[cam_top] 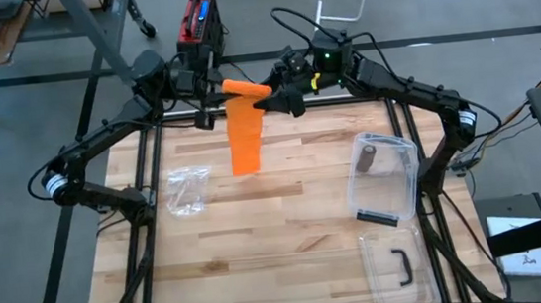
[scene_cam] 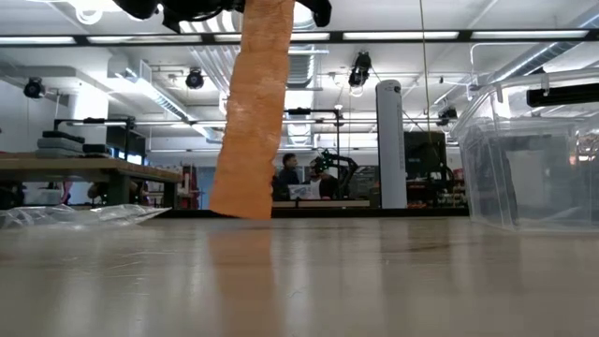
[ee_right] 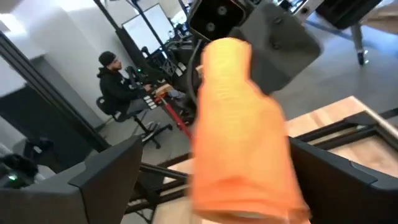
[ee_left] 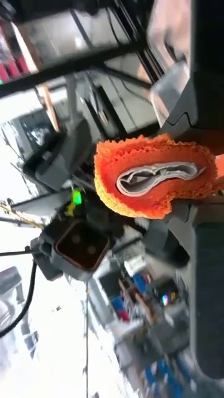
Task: Roll bandage
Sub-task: Roll the orange bandage
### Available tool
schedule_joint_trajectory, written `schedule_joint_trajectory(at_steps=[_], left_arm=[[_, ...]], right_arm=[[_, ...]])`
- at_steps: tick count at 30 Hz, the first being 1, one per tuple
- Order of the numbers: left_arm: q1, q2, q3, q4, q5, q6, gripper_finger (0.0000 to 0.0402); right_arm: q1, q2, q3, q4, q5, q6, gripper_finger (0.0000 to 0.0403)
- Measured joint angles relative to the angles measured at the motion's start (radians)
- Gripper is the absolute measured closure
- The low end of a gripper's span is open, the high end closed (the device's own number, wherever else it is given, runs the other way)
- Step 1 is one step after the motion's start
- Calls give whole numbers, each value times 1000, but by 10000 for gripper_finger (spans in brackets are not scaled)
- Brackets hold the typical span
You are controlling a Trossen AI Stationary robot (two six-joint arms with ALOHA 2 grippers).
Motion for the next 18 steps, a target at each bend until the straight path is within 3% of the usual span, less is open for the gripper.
schedule_joint_trajectory(at_steps=[7,18], left_arm=[[0,0,0,-38,-16,208,334],[0,0,0,-39,-16,227,329]], right_arm=[[-1,0,0,11,1,99,34],[-1,0,0,16,-11,106,34]])
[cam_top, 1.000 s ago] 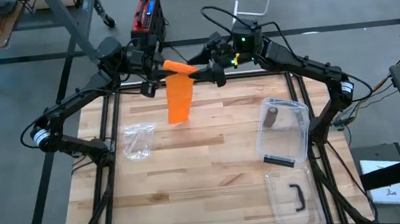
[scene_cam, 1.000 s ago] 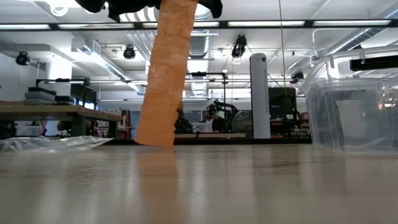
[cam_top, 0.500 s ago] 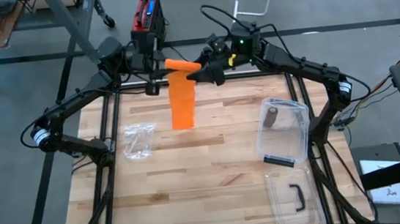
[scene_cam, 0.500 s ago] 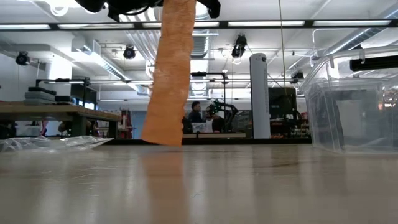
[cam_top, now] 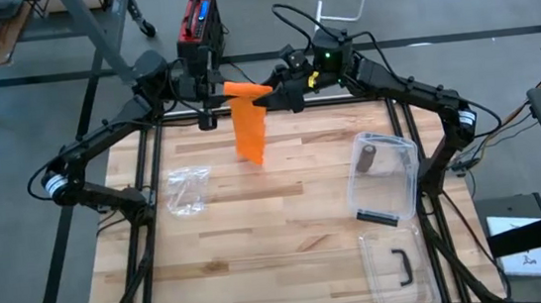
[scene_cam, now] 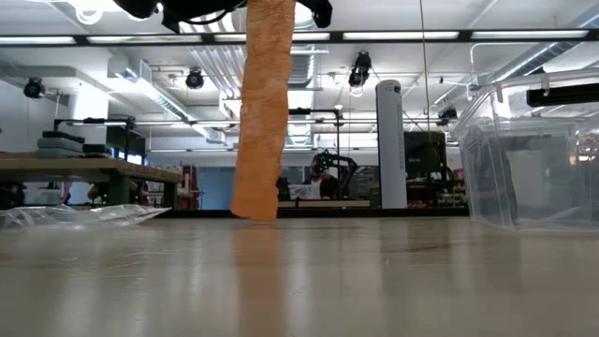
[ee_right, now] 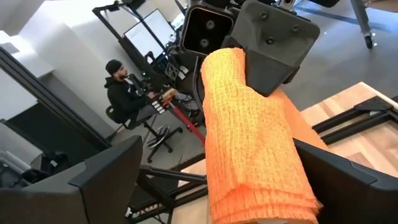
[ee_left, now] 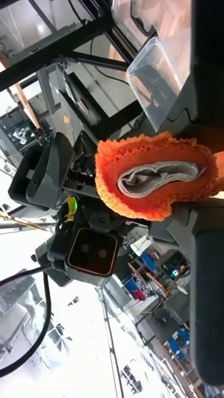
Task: Roll bandage
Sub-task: Roll the orange bandage
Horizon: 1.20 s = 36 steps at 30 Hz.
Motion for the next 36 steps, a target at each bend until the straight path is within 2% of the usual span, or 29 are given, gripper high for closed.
schedule_joint_trajectory(at_steps=[3,6,14,19,22,26,30,36], left_arm=[[0,0,0,1,-2,1,329],[0,0,0,2,-2,2,331],[0,0,2,3,-1,-9,324],[3,-3,2,-2,-4,-156,311],[10,-10,2,-12,-1,-265,295],[18,-21,0,-37,74,-406,266],[18,-27,0,-72,194,-536,233],[2,-26,0,-144,201,-573,180]], right_arm=[[0,0,0,4,7,1,38],[0,0,0,6,28,1,62],[0,0,0,2,39,-28,192],[0,0,0,-5,56,-93,271],[0,0,0,-2,58,-155,303],[-1,0,1,-32,45,-285,321],[-5,-1,2,-78,27,-435,323],[-10,-1,1,-122,55,-585,323]])
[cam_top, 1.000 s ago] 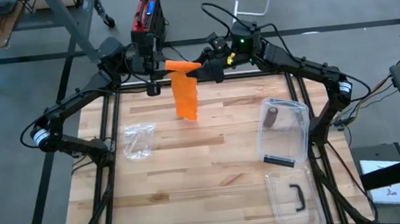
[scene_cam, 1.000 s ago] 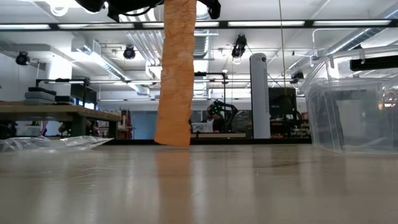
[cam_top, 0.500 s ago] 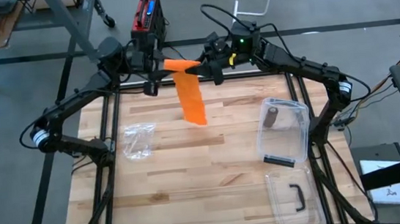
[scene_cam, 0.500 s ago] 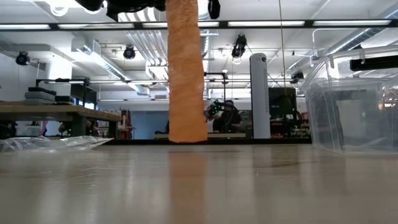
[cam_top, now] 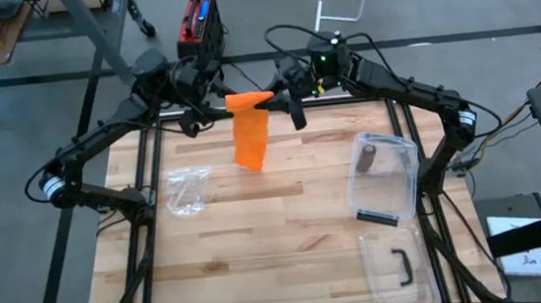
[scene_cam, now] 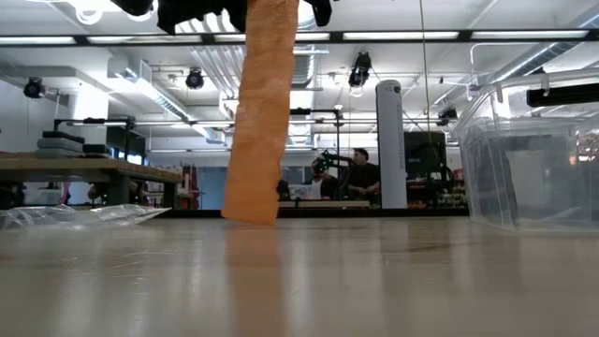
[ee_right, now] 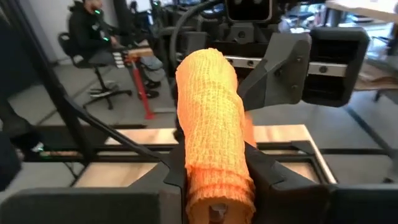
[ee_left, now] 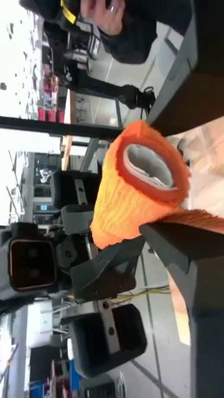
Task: Roll bandage
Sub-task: Roll the orange bandage
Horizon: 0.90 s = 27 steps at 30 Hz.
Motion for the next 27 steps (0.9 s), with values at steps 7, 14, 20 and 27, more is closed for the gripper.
schedule_joint_trajectory(at_steps=[7,14,20,27], left_arm=[[-3,-2,0,-32,-81,101,125],[13,-21,0,-45,-181,95,92],[-6,-4,0,-45,-188,88,74],[-9,30,0,-16,-262,97,84]], right_arm=[[-1,-2,0,-29,81,-43,325],[-10,-1,0,-42,164,-63,329],[-12,-1,0,-53,171,-110,326],[-11,0,-1,-48,159,-121,330]])
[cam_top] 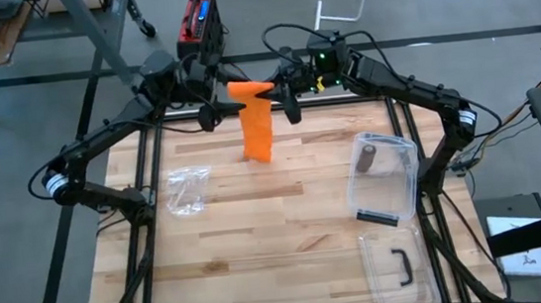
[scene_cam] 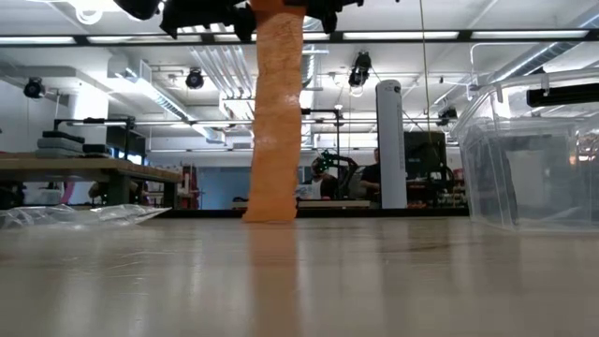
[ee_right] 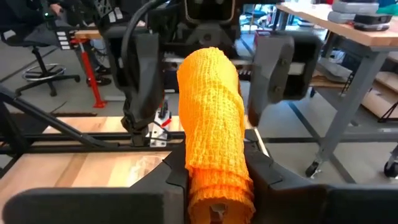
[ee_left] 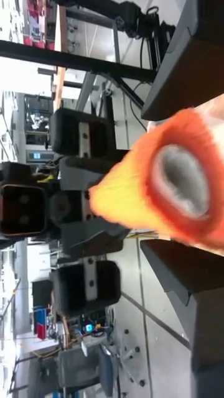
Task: Roll bandage
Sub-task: Roll the orange bandage
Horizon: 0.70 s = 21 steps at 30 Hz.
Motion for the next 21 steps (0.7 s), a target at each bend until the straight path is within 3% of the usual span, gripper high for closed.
schedule_joint_trajectory(at_steps=[10,16,21], left_arm=[[1,6,0,15,7,7,167],[1,9,0,14,5,7,242],[1,11,0,12,-2,18,307]], right_arm=[[2,0,0,-23,-10,-16,326],[2,0,0,-36,-10,1,332],[2,0,0,-42,-11,44,311]])
